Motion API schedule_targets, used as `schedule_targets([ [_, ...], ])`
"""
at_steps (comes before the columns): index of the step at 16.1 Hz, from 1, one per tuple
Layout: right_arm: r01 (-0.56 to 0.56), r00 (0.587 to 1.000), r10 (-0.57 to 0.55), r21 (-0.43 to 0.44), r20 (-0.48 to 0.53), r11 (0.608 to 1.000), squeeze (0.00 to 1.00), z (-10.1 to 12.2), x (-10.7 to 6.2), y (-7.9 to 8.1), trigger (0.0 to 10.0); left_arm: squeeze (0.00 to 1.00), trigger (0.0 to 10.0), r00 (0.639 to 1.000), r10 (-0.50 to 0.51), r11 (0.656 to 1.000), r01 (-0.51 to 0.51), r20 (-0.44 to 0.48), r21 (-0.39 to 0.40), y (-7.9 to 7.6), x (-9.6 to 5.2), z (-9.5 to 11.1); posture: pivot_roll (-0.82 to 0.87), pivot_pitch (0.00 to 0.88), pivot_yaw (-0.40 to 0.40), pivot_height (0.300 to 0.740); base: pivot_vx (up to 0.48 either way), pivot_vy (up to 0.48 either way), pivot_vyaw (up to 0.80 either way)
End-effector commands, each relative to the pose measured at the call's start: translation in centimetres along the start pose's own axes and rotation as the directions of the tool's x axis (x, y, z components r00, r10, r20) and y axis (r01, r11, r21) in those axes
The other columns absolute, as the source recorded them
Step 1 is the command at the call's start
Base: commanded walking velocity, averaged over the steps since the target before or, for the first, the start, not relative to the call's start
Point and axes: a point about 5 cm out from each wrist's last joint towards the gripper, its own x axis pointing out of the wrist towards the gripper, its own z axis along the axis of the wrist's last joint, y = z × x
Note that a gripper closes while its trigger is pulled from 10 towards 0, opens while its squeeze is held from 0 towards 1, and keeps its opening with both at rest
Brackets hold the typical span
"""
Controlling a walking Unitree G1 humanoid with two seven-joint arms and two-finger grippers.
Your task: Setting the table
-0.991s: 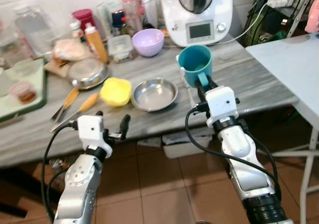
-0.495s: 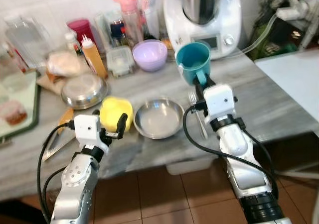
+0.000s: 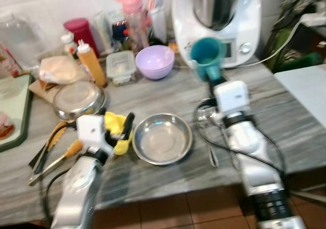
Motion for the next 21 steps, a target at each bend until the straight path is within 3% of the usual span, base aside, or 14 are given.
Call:
schedule_targets([
  [1, -0.006, 1.000, 0.006, 0.005, 0.029, 1.000, 0.00, 0.6, 0.2, -0.2, 10.0, 0.00, 10.0, 0.998, -0.034, 0.999, 0.033, 0.051, 0.024, 0.1, -0.4, 1.5, -0.14, 0.090, 0.117, 0.740, 0.000, 0.000, 0.00],
  [5, -0.043, 0.999, 0.041, 0.045, 0.029, 0.998, 0.00, 0.7, 0.1, 0.3, 10.0, 0.00, 10.0, 0.991, -0.128, 0.991, 0.125, 0.047, 0.052, 0.3, -1.5, 2.6, -0.13, 0.095, 0.119, 0.740, 0.000, 0.000, 0.00],
  [7, -0.091, 0.996, 0.089, 0.136, 0.022, 0.987, 0.00, 0.7, 0.6, 0.7, 10.0, 0.00, 10.0, 0.965, -0.261, 0.963, 0.260, 0.002, 0.068, -0.5, -2.6, 3.2, -0.12, 0.098, 0.119, 0.740, 0.000, 0.000, 0.00],
  [10, -0.190, 0.982, 0.187, 0.203, 0.030, 0.961, 0.00, 0.8, 1.4, 1.9, 10.0, 0.00, 10.0, 0.934, -0.351, 0.933, 0.355, -0.066, 0.056, -0.8, -3.9, 3.1, -0.11, 0.112, 0.126, 0.740, 0.000, 0.000, 0.00],
  [17, -0.317, 0.936, 0.351, 0.410, -0.008, 0.855, 0.00, -0.5, 3.8, 5.0, 10.0, 0.00, 10.0, 0.924, -0.365, 0.928, 0.371, -0.111, 0.036, -1.0, -4.9, 3.2, -0.08, 0.129, 0.127, 0.740, 0.000, 0.000, 0.00],
  [21, -0.400, 0.894, 0.448, 0.446, -0.004, 0.801, 0.00, -0.9, 3.1, 6.7, 10.0, 0.00, 10.0, 0.932, -0.343, 0.936, 0.349, -0.117, 0.038, -0.9, -5.2, 3.1, -0.05, 0.132, 0.115, 0.740, 0.000, 0.000, 0.00],
])
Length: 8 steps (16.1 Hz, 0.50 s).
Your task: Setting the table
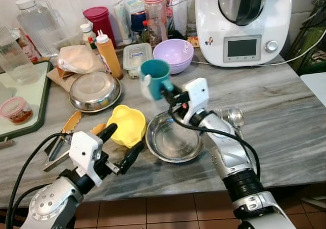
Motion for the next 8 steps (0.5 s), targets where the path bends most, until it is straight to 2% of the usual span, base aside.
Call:
schedule_targets([
  [1, -0.044, 0.999, 0.044, 0.024, -0.010, 0.999, 0.00, -0.5, 0.2, 0.9, 10.0, 0.00, 10.0, 1.000, 0.016, 1.000, -0.016, 0.001, 0.023, 0.1, -0.4, 0.4, -0.05, 0.131, 0.114, 0.740, 0.000, 0.000, 0.00],
  [8, -0.090, 0.994, 0.095, 0.073, -0.057, 0.993, 0.00, -2.2, -0.1, 1.9, 10.0, 0.00, 10.0, 1.000, 0.013, 1.000, -0.013, 0.005, 0.024, -0.4, -0.2, 0.6, -0.06, 0.134, 0.115, 0.740, 0.000, 0.000, 0.00],
])
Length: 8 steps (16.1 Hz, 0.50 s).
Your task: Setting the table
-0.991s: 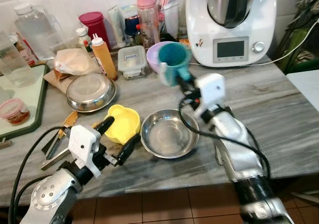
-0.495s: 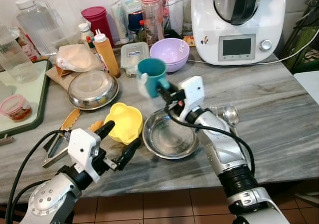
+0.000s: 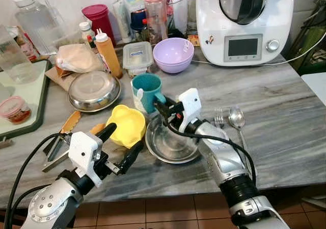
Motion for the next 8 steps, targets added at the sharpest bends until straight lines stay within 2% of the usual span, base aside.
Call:
schedule_targets([
  [1, -0.042, 0.999, 0.042, 0.006, 0.003, 0.999, 0.00, -0.1, 0.4, 0.9, 10.0, 0.00, 10.0, 1.000, -0.001, 1.000, 0.001, 0.000, 0.015, -0.2, 0.0, 0.3, -0.06, 0.133, 0.115, 0.740, 0.000, 0.000, 0.00],
  [5, -0.075, 0.997, 0.075, 0.014, -0.017, 0.997, 0.00, -0.8, 0.3, 1.7, 10.0, 0.00, 10.0, 1.000, -0.008, 1.000, 0.008, 0.002, 0.013, -0.4, 0.3, 0.5, -0.06, 0.134, 0.112, 0.740, 0.000, 0.000, 0.00],
  [8, -0.075, 0.996, 0.075, 0.001, -0.038, 0.997, 0.00, -1.3, 0.1, 1.7, 10.0, 0.00, 10.0, 1.000, -0.009, 1.000, 0.009, 0.001, 0.010, -0.6, 0.5, 0.5, -0.06, 0.134, 0.113, 0.740, 0.000, 0.000, 0.00],
])
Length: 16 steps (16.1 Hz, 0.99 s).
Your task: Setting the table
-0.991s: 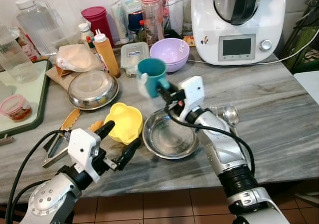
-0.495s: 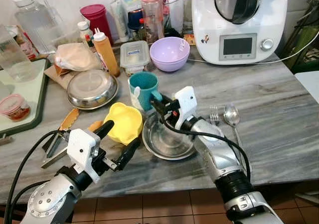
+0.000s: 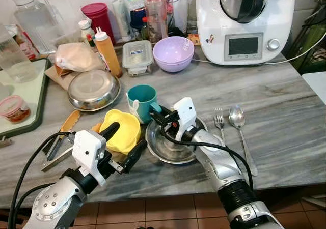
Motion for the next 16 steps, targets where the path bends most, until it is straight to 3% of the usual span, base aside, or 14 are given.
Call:
schedule_targets([
  [1, -0.031, 1.000, 0.031, -0.013, -0.001, 0.999, 0.00, -0.1, 0.3, 0.6, 10.0, 0.00, 10.0, 1.000, -0.006, 1.000, 0.005, 0.004, 0.024, -0.2, 0.1, 0.4, -0.06, 0.134, 0.113, 0.740, 0.000, 0.000, 0.00],
  [6, -0.030, 0.999, 0.025, -0.096, -0.046, 0.995, 0.04, -0.9, -0.3, 0.4, 10.0, 0.00, 10.0, 1.000, -0.005, 1.000, 0.005, 0.004, 0.022, -0.1, 0.2, 0.4, -0.06, 0.132, 0.112, 0.740, 0.000, 0.000, 0.00],
  [7, -0.029, 0.998, 0.022, -0.135, -0.051, 0.990, 1.00, -1.0, -0.4, 0.3, 10.0, 0.00, 10.0, 1.000, -0.006, 1.000, 0.006, 0.003, 0.020, 0.0, 0.2, 0.3, -0.06, 0.131, 0.112, 0.740, 0.000, 0.000, 0.00],
  [16, -0.003, 1.000, 0.001, -0.214, -0.011, 0.977, 1.00, -0.2, -0.8, -0.1, 10.0, 0.00, 10.0, 1.000, -0.021, 1.000, 0.022, -0.012, 0.022, 0.2, 0.1, -0.6, -0.07, 0.120, 0.112, 0.740, 0.000, 0.000, 0.00],
])
